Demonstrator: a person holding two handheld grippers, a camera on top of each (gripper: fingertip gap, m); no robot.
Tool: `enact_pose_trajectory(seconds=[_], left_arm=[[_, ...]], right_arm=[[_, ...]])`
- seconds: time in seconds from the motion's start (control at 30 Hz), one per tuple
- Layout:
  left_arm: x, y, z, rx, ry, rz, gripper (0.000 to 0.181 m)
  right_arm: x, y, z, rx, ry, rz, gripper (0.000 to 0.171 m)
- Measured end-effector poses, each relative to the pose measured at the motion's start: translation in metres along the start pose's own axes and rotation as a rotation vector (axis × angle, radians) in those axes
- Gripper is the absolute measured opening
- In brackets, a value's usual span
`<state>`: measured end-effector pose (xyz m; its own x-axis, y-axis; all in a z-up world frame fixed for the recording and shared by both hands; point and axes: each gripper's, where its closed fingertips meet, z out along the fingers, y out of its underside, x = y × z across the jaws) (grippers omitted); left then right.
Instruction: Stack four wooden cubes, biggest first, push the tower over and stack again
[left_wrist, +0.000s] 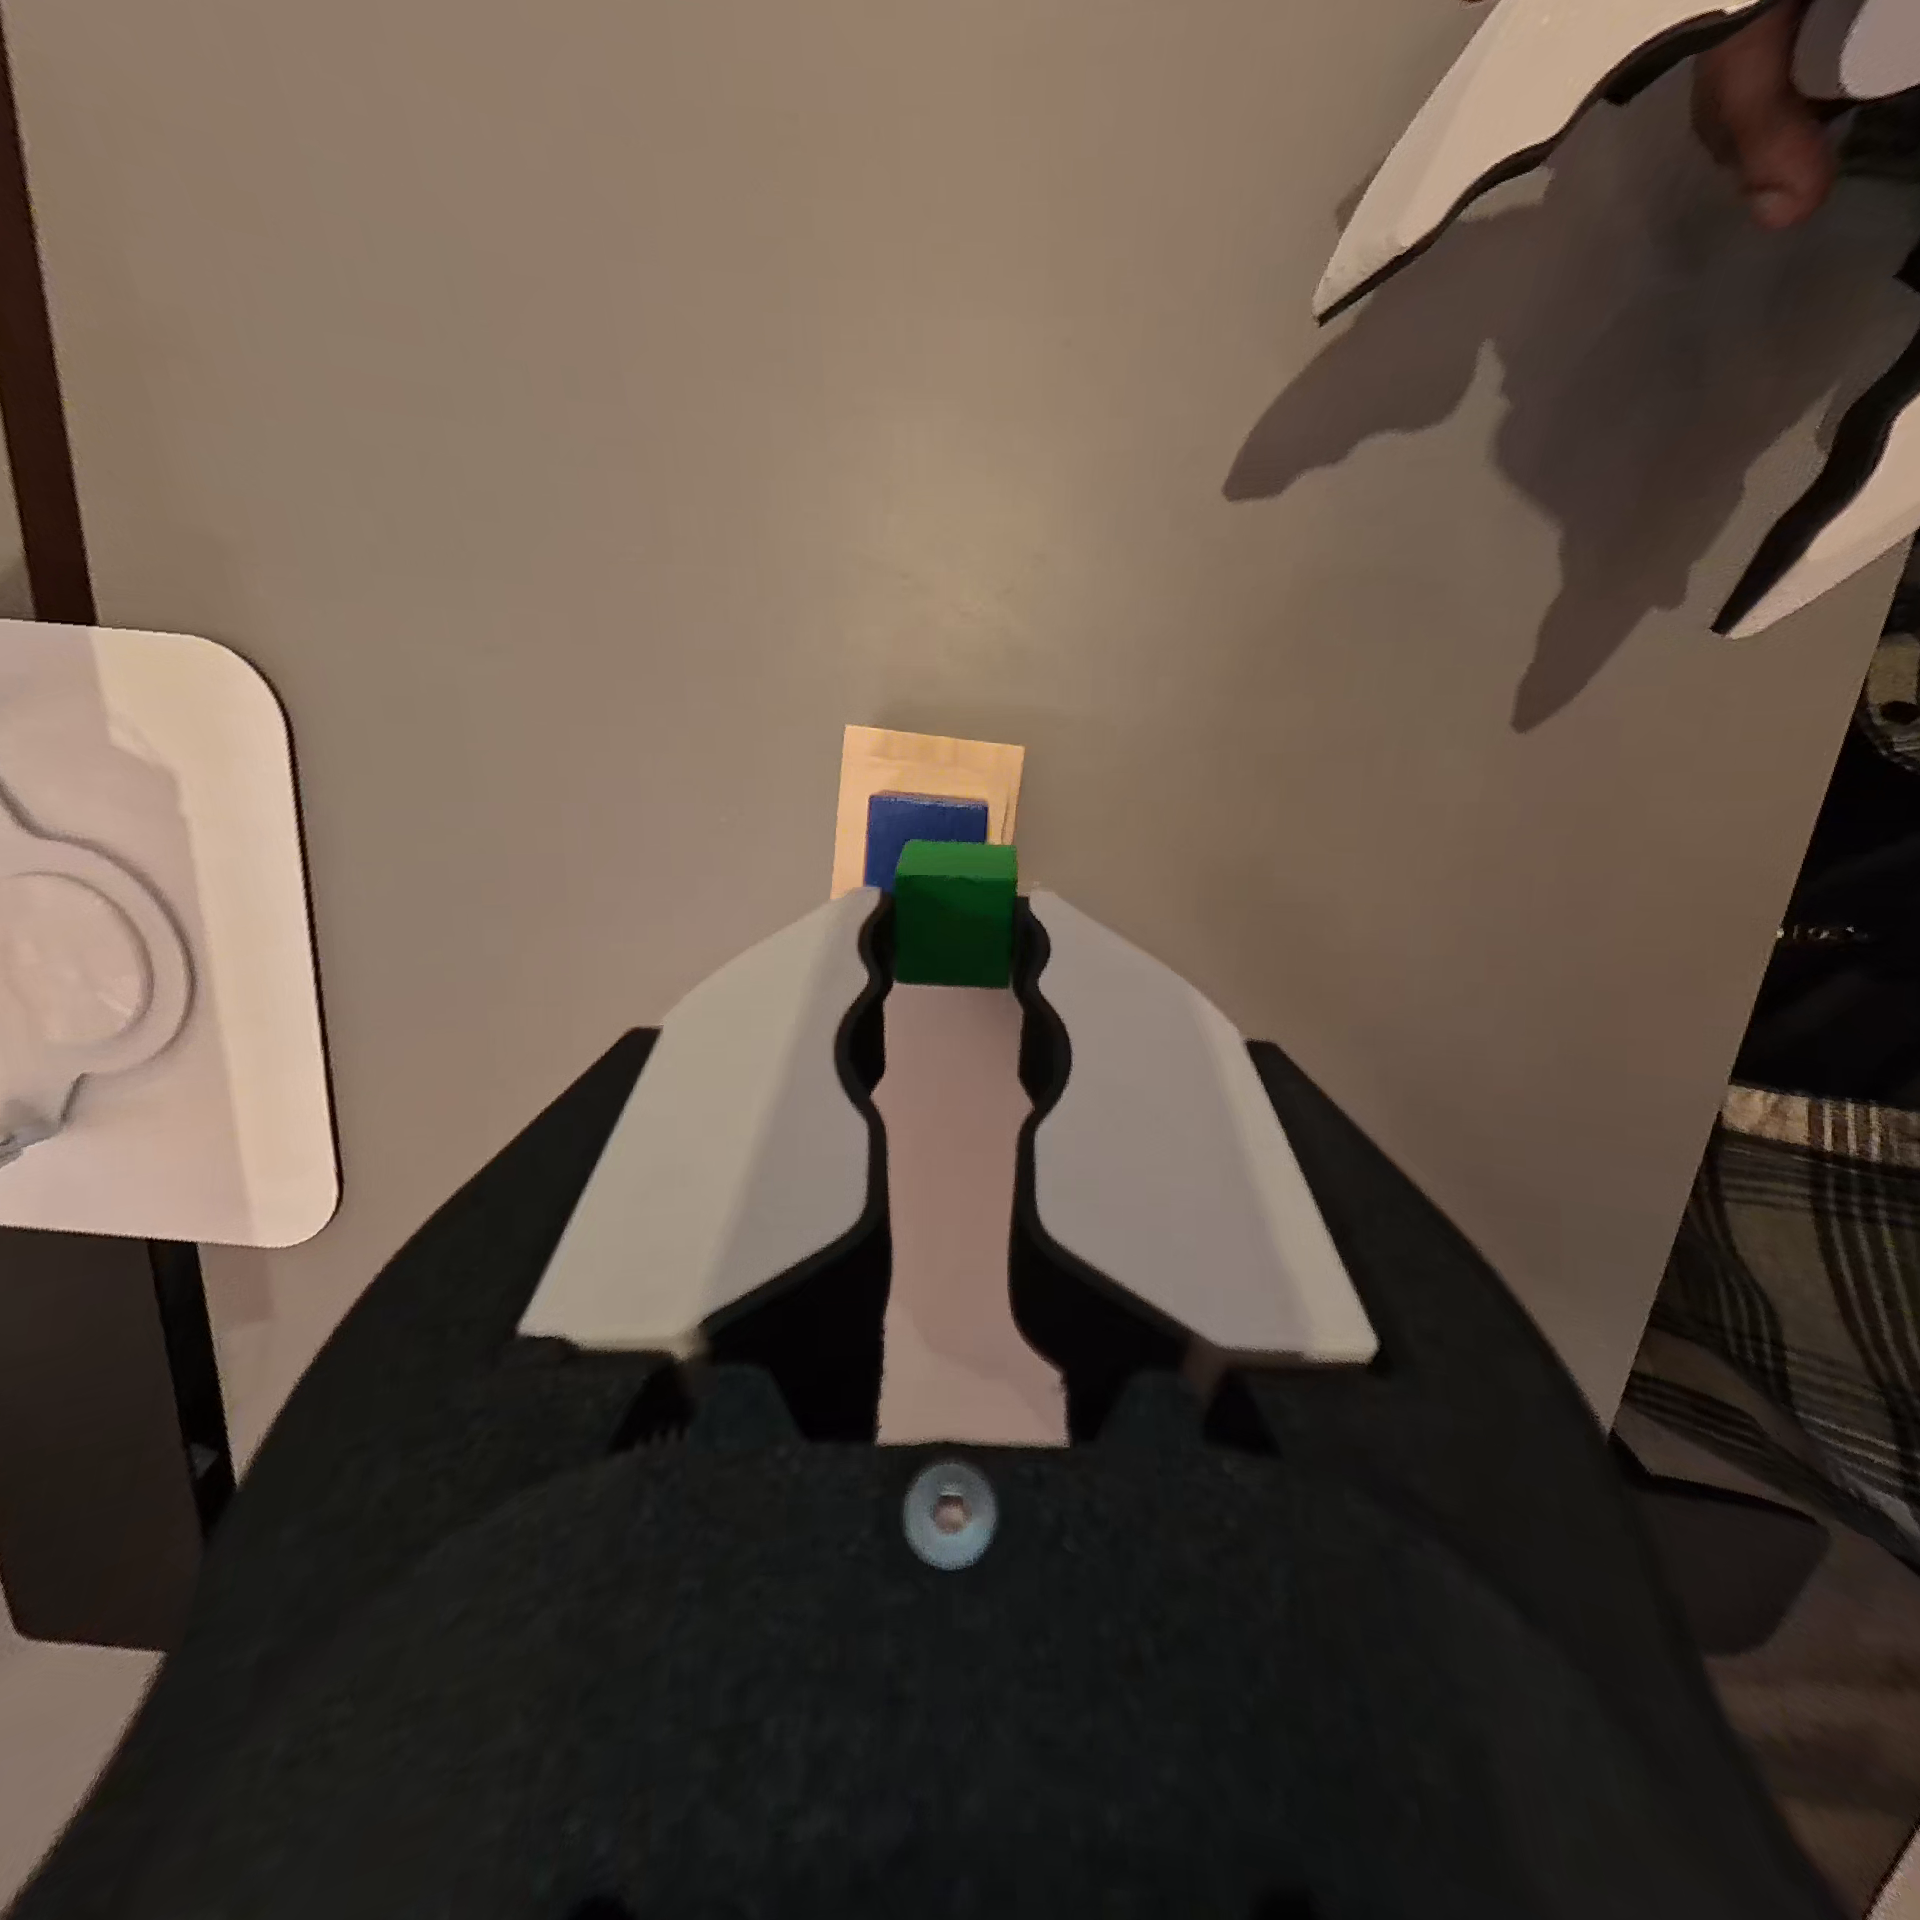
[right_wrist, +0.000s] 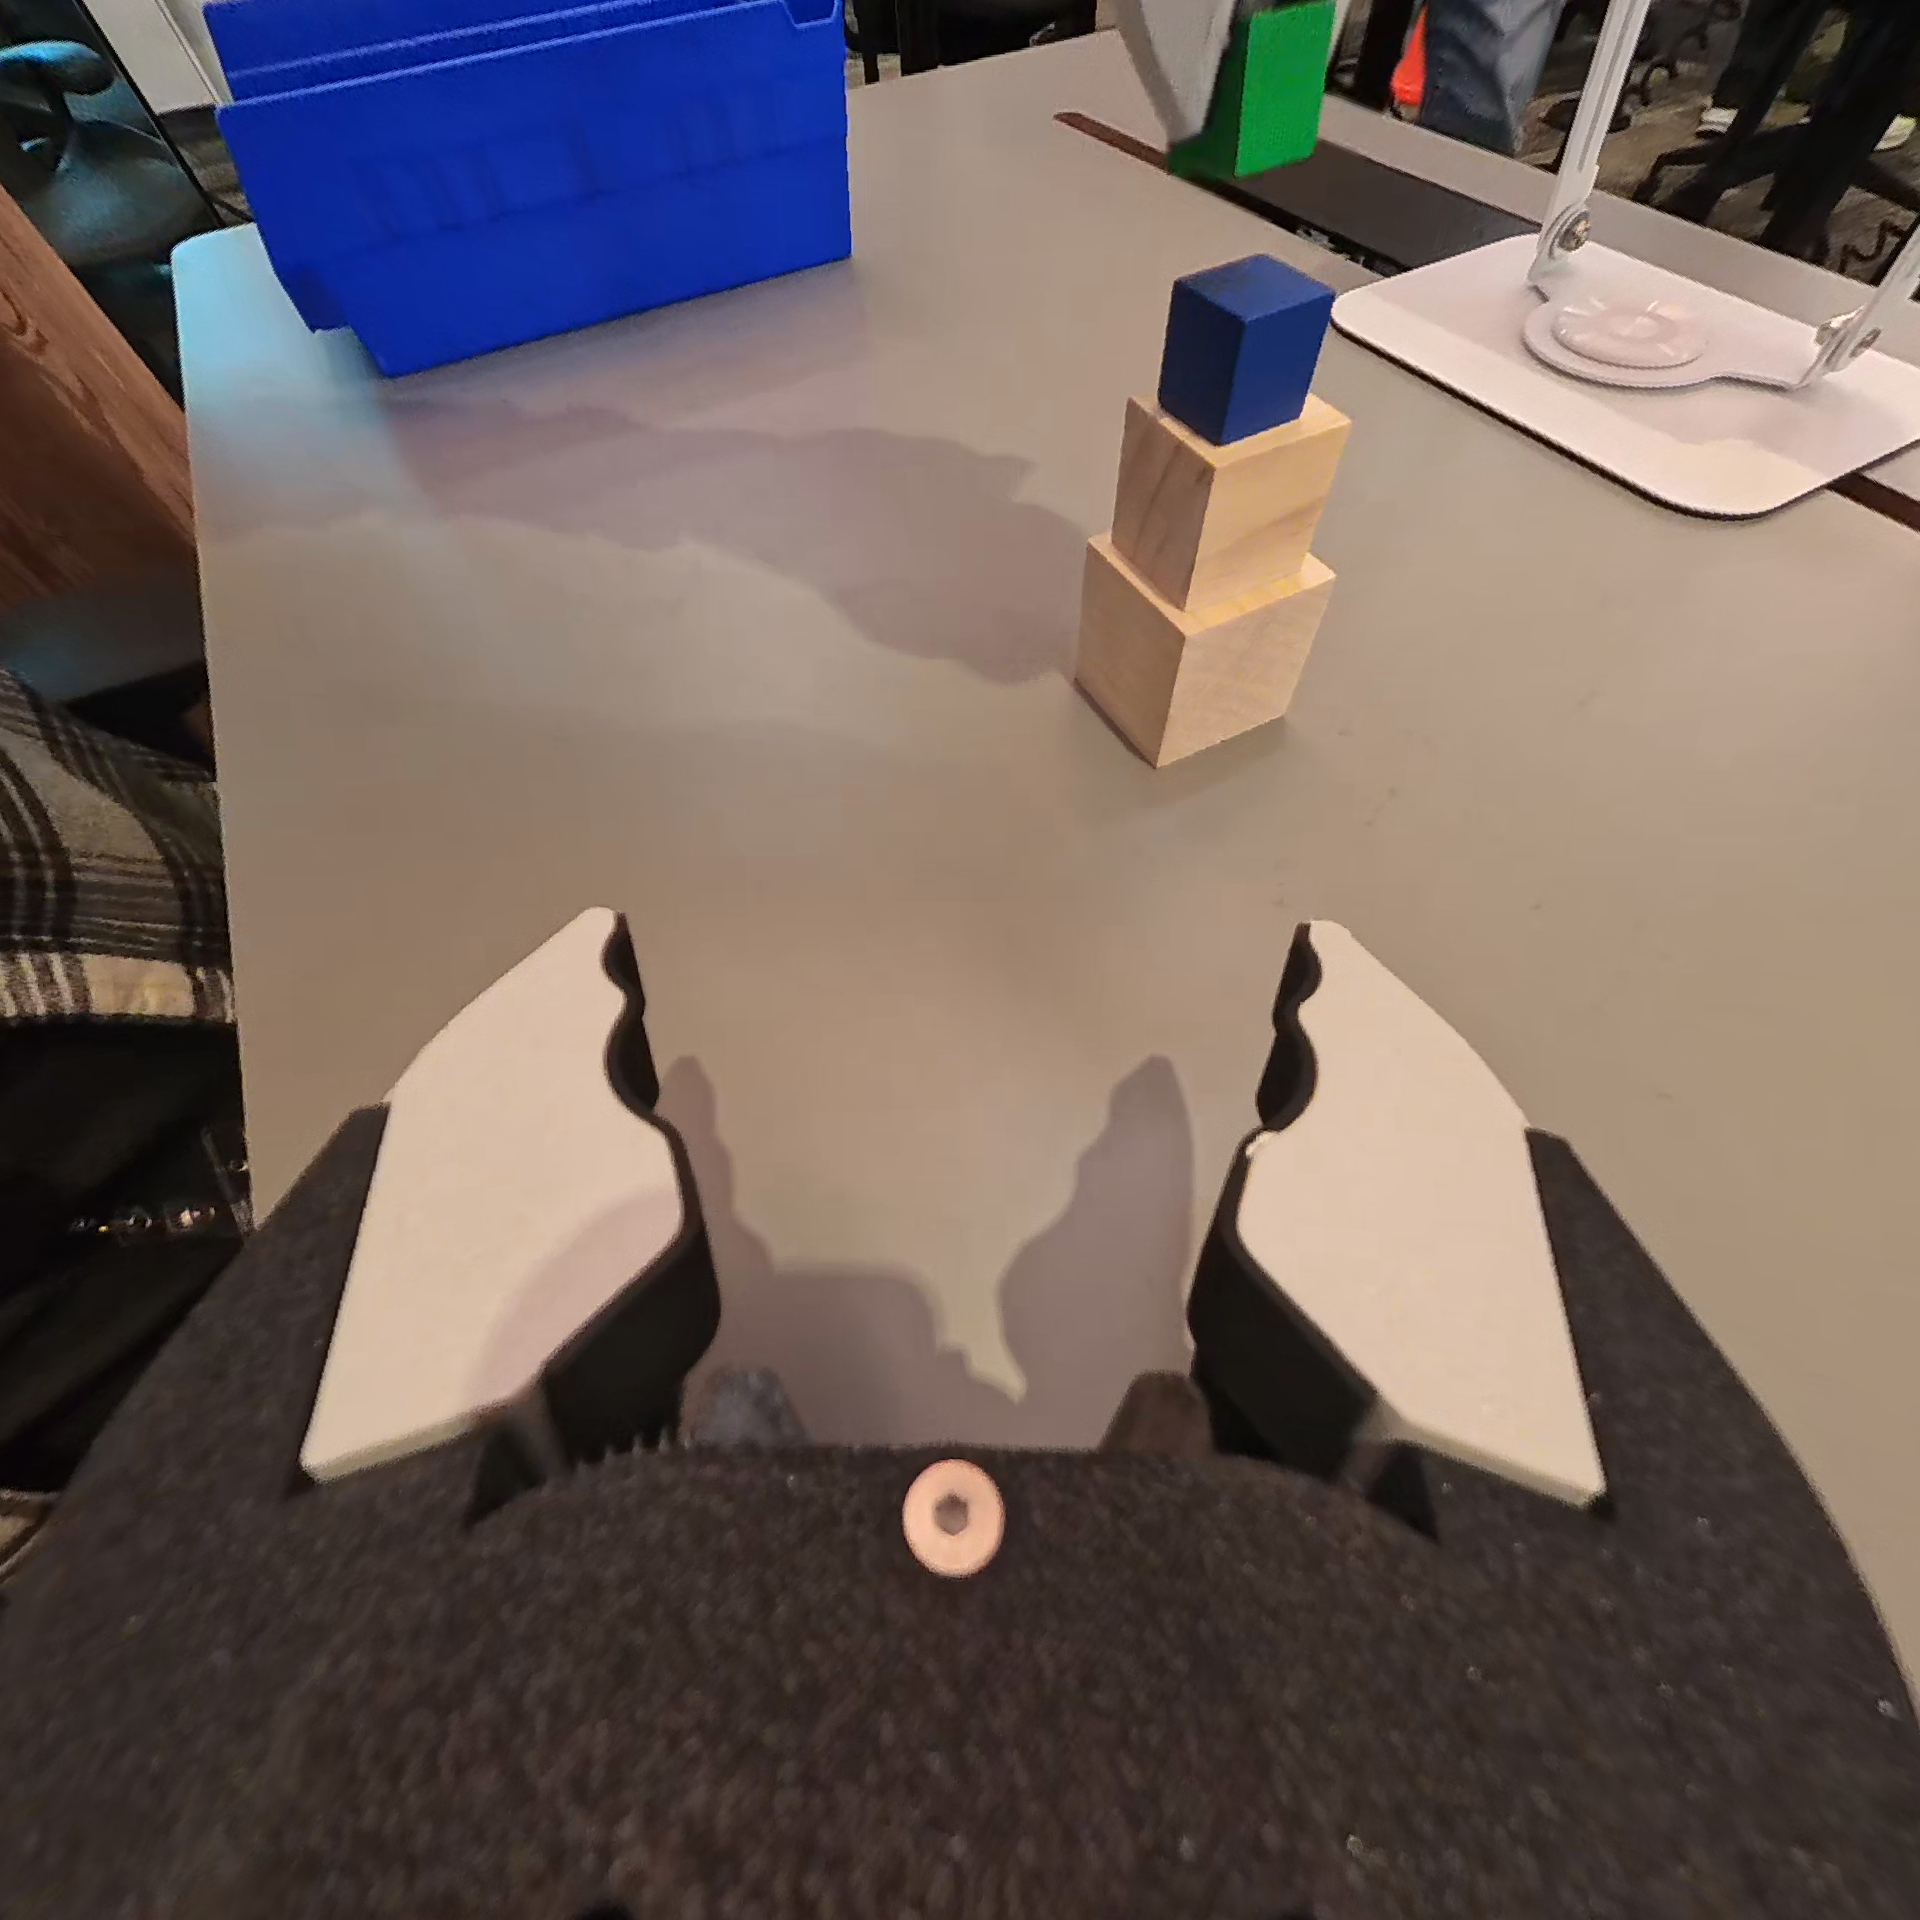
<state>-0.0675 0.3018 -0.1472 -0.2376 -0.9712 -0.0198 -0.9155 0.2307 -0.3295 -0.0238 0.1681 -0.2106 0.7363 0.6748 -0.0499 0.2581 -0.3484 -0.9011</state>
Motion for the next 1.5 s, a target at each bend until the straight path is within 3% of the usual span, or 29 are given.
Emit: enact_pose_trajectory(seconds=[0.33, 1.27, 1.5], left_arm=[[-0.006, 0.004, 0.014, -0.071, 0.003, 0.028, 0.021], [-0.005, 0.001, 0.019, -0.080, 0.025, 0.044, 0.021], [-0.006, 0.002, 0.016, -0.074, 0.016, 0.041, 0.037]], right_arm=[[0.000, -0.002, -0.002, 0.009, 0.000, 0.001, 0.114], [0.001, 0.000, -0.002, 0.008, -0.003, 0.006, 0.114], [0.002, -0.002, -0.003, 0.014, 0.002, 0.008, 0.115]])
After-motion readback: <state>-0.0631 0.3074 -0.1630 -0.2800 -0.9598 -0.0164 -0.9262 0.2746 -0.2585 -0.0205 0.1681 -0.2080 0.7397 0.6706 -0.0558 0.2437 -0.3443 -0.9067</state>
